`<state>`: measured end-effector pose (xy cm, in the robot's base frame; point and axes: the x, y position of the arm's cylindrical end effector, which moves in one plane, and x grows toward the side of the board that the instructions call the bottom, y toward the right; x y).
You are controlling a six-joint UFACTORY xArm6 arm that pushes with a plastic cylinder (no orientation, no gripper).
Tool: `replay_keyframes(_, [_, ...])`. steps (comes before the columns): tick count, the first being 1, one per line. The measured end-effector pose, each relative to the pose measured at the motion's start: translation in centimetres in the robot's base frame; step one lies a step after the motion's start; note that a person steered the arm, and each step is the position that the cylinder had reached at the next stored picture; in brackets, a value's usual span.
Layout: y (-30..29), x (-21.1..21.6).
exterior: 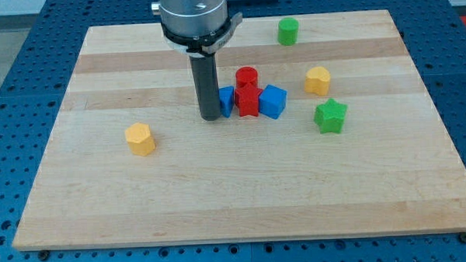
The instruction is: Move the green star and the heart close to each other
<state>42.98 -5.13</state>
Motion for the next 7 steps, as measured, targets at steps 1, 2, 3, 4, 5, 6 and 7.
replay_keyframes(1, [0.0,0.0])
replay_keyframes(2, [0.0,2.8])
replay_keyframes(3, [1.1,5.6])
replay_keyframes(4, [5.3,5.6])
replay_keyframes(5, [10.2,5.6])
replay_keyframes(6, [14.3,5.5])
replay_keyframes(7, [17.5,4.7])
